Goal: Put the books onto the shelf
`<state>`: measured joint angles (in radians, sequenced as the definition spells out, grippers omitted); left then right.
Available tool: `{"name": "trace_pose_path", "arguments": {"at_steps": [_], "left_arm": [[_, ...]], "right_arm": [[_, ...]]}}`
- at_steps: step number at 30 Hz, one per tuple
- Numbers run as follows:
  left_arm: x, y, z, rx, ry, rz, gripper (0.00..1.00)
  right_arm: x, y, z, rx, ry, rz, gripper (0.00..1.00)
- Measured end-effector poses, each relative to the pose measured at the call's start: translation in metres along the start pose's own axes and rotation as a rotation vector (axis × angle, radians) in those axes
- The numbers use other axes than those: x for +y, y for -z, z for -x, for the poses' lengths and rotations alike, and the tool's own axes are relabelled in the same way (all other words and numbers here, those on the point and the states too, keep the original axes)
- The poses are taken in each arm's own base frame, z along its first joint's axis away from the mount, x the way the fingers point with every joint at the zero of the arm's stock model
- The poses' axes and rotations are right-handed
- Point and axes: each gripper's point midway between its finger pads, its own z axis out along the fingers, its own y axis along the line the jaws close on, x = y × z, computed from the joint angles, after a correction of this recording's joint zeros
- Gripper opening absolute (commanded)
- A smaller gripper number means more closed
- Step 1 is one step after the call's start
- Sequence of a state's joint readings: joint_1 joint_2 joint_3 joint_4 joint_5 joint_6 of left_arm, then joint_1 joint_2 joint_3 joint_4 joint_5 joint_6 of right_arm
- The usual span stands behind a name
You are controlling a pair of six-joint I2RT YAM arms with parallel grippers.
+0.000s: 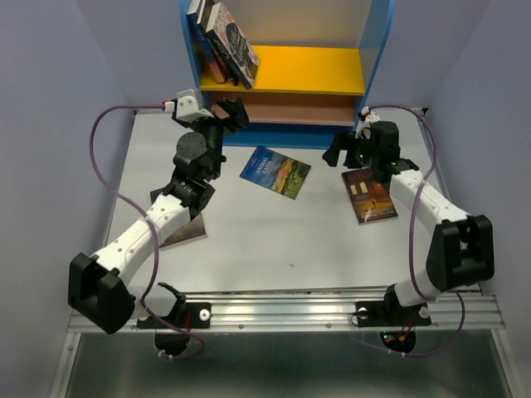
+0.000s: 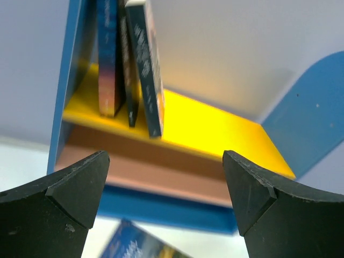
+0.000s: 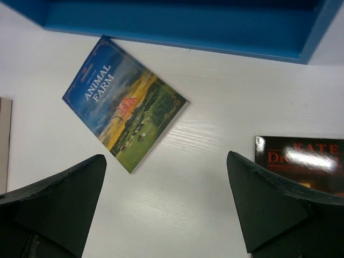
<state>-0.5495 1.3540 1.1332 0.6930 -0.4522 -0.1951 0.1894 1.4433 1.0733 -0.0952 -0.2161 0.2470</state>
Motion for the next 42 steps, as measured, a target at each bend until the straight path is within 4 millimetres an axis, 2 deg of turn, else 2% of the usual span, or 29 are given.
{"name": "trace_pose_path", "arguments": {"at_steps": [2,3,4,5,9,10,13,18,23,27,30,36,39,42], "left_arm": [[0.009,0.025,-0.003,0.055,0.053,0.011,0.99],[0.012,0.031,-0.006,0.072,0.067,0.018,0.99],[0.021,0.043,-0.021,0.125,0.091,0.04,0.99],[0.026,0.049,-0.031,0.156,0.102,0.054,0.99],[0.055,0.083,-0.108,0.379,0.121,0.144,0.99],[0.064,0.097,-0.139,0.463,0.125,0.164,0.99],[0.078,0.119,-0.19,0.619,0.135,0.2,0.99],[0.084,0.135,-0.248,0.795,0.212,0.202,0.99],[0.086,0.139,-0.271,0.866,0.274,0.2,0.99],[0.089,0.137,-0.283,0.89,0.315,0.2,0.99],[0.097,0.139,-0.296,0.919,0.343,0.217,0.99],[0.108,0.139,-0.307,0.932,0.402,0.249,0.99],[0.11,0.136,-0.31,0.923,0.418,0.255,0.99],[0.112,0.137,-0.317,0.93,0.429,0.263,0.99]], "right_arm": [[0.006,-0.017,-0.008,0.049,0.006,0.06,1.0],[0.009,-0.028,-0.013,0.076,0.011,0.08,1.0],[0.01,-0.033,-0.015,0.09,0.019,0.093,1.0],[0.012,-0.047,-0.018,0.113,0.031,0.113,1.0],[0.025,-0.091,-0.038,0.191,0.102,0.174,1.0],[0.029,-0.102,-0.044,0.213,0.133,0.188,1.0],[0.035,-0.134,-0.05,0.238,0.213,0.218,1.0],[0.035,-0.174,-0.066,0.292,0.294,0.264,1.0],[0.036,-0.2,-0.09,0.348,0.317,0.307,1.0],[0.046,-0.216,-0.087,0.329,0.332,0.349,1.0],[0.055,-0.22,-0.088,0.32,0.336,0.382,1.0],[0.073,-0.214,-0.102,0.32,0.347,0.432,1.0],[0.085,-0.199,-0.114,0.334,0.325,0.441,1.0],[0.098,-0.175,-0.131,0.375,0.266,0.432,1.0]]}}
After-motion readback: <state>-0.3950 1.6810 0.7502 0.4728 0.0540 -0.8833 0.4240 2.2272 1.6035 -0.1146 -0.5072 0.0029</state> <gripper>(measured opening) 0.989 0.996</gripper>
